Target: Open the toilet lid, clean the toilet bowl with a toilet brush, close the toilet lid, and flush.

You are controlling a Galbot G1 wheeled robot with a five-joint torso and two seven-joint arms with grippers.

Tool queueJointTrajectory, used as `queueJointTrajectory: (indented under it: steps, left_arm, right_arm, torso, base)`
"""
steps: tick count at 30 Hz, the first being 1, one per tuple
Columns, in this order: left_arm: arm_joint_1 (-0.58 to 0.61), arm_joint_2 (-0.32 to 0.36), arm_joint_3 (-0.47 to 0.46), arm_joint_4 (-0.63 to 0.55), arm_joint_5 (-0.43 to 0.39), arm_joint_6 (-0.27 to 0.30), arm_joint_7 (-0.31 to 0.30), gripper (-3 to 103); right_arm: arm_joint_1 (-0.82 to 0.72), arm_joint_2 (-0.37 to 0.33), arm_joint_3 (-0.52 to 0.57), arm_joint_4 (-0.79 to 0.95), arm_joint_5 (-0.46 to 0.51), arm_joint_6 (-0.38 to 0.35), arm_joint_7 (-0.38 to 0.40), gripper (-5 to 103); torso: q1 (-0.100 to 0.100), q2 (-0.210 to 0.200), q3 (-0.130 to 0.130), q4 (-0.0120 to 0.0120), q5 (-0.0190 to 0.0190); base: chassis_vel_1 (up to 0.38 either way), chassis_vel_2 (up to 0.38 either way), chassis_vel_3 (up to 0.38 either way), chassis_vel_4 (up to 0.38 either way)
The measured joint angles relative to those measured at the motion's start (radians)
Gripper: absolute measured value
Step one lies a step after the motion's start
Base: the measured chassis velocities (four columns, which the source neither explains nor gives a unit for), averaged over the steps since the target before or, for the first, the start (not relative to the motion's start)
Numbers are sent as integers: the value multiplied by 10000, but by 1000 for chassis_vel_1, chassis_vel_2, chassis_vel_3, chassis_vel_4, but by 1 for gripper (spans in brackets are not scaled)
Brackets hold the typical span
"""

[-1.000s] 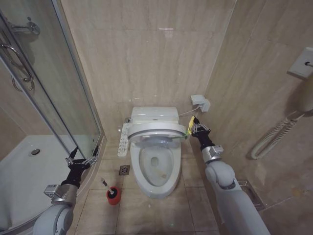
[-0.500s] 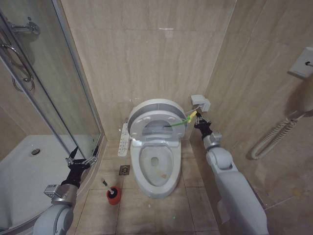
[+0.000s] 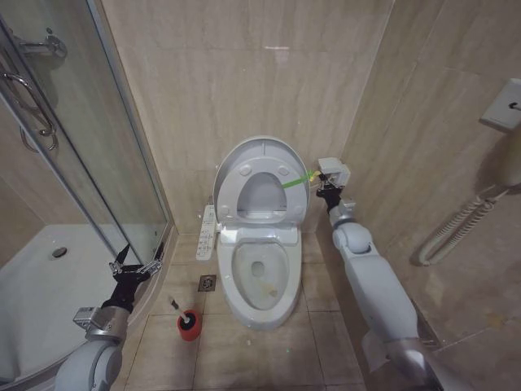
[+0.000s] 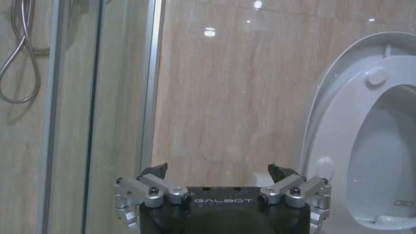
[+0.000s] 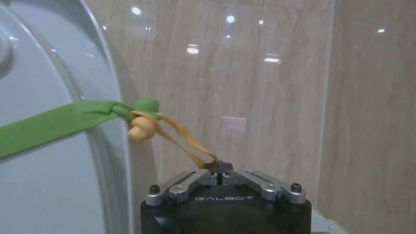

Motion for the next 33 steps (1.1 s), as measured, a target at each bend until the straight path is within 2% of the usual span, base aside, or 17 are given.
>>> queueJointTrajectory:
  steps: [13,20,33]
  left_arm:
    - [0,0,0,0,0,0,0,100]
    - [0,0,0,0,0,0,0,100]
    - [0,0,0,0,0,0,0,100]
  right_arm:
    - [1568,16,-425,-1338,-122,94,-81,0]
    - [2039,47,-545,-1962,-141,185,-176,0]
    - [2715,275,-800,-3268,-741,558,-235,0]
  torso:
    - [1,0,0,1,-1]
    - [1,0,0,2,0]
    - [0,0,-1,1,1]
  base:
    - [0,0,0,0]
    - [0,0,0,0]
    - [0,0,0,0]
